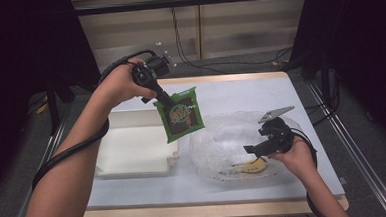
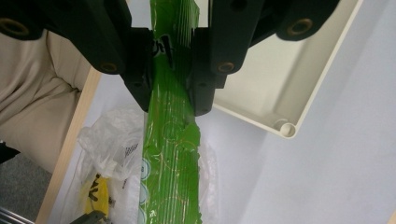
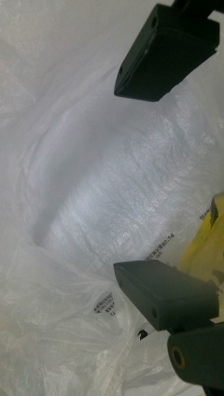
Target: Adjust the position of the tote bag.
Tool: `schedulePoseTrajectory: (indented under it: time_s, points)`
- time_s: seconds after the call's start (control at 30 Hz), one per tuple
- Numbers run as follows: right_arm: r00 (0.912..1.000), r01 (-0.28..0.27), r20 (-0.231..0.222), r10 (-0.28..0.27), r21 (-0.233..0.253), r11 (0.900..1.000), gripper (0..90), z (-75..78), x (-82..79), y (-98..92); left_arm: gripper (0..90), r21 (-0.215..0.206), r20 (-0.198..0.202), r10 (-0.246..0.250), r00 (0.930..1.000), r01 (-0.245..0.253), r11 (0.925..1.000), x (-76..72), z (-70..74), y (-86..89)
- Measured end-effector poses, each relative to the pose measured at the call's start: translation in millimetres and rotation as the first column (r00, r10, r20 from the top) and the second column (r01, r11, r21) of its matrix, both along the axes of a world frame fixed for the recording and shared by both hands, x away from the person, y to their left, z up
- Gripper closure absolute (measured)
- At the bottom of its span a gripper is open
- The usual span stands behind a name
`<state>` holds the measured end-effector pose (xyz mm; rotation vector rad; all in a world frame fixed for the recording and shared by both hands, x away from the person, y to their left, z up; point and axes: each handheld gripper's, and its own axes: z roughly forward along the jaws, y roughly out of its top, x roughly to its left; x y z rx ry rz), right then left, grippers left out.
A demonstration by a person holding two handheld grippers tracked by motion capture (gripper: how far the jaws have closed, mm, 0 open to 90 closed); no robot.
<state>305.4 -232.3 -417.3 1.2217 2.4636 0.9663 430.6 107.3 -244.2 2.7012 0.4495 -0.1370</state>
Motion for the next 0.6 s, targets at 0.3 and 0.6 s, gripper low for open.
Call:
schedulePoseTrajectory:
  time_s: [0.3,0.6]
  points:
    - [0.9999,-0.001,-0.016,0.001,-0.006,1.0,13.1,-2.1,2.5,1.9,75.0,-0.006,0.011,0.025,0.9996,-0.025,0.9997,5.4,-0.5,14.3]
    - [1.0,0.001,-0.008,-0.001,-0.002,1.0,13.3,-1.7,4.2,-0.7,75.1,0.035,0.007,0.004,1.0,-0.004,0.9994,12.8,1.9,24.1]
